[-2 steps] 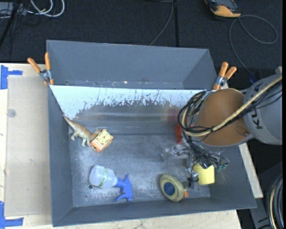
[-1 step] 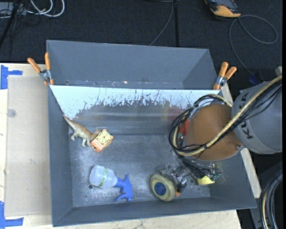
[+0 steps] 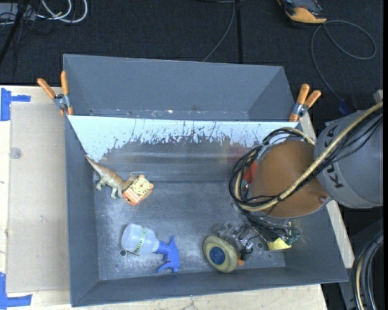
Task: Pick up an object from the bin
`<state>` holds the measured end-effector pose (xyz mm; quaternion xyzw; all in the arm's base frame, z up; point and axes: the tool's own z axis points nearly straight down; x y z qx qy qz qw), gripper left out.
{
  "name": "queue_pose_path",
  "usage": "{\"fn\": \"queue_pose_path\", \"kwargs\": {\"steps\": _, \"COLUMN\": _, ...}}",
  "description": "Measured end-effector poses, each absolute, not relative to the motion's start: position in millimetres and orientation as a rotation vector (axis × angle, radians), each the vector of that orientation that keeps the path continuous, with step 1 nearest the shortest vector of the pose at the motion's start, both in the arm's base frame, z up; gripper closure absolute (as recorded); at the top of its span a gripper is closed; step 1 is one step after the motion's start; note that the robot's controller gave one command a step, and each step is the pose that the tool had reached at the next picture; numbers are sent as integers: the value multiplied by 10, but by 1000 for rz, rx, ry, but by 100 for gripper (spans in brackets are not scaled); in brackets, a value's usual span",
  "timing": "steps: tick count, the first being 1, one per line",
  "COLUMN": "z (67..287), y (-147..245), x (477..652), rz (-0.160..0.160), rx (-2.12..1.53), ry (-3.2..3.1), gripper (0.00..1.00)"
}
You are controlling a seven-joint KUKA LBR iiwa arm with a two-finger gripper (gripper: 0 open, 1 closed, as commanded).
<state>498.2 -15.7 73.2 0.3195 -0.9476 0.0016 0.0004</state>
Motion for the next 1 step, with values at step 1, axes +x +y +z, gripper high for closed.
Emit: {"fn": "queue_pose_path", "kwargs": {"steps": 1, "z": 950, "y": -178, "x": 4927, "rz": 4, "rx": 1051, "ry": -2966, "gripper": 100}}
